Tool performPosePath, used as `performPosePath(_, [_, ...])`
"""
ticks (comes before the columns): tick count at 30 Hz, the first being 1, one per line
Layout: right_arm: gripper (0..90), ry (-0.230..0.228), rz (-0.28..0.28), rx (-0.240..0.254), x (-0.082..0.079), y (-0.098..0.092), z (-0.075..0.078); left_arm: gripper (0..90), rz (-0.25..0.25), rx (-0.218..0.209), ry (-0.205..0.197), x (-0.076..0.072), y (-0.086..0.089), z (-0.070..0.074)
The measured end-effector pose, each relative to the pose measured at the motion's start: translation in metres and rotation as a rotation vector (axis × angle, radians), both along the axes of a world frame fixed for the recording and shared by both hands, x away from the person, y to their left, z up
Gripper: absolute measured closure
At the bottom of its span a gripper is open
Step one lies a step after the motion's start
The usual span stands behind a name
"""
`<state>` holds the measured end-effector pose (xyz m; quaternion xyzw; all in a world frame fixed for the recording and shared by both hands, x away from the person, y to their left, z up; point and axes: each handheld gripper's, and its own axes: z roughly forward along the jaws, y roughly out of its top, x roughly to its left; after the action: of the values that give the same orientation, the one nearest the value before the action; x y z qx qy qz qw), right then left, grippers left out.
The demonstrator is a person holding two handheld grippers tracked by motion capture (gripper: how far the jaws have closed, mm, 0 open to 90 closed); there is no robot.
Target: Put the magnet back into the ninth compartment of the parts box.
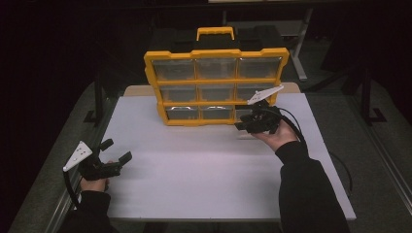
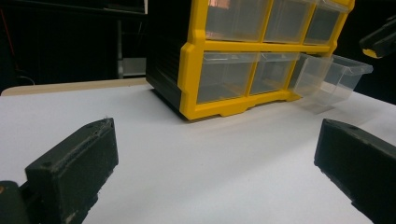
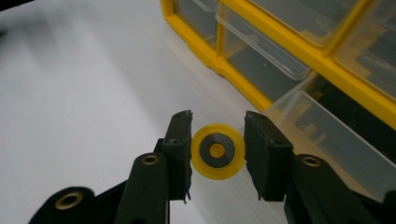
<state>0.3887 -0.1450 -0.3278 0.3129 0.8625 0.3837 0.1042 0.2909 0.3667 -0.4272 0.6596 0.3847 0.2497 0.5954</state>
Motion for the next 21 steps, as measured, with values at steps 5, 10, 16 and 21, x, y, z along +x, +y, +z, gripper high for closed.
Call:
performPosePath(5, [61.4, 0.003, -0.046, 0.008, 0.009, -0.011, 0.001, 0.0, 0.001, 0.001, 0.001, 0.000, 0.000, 0.000])
performPosePath(10, [61.4, 0.005, -0.078, 0.008, 0.015, -0.018, 0.003, 0.0, 0.002, -0.001, 0.001, 0.000, 0.000, 0.000])
performPosePath(16, [61.4, 0.020, -0.136, 0.001, 0.023, -0.025, 0.002, 0.0, 0.001, -0.003, 0.003, 0.001, 0.000, 0.000])
performPosePath(21, [61.4, 0.037, -0.181, 0.002, 0.027, -0.031, -0.001, 0.0, 0.001, -0.002, 0.005, 0.001, 0.000, -0.001])
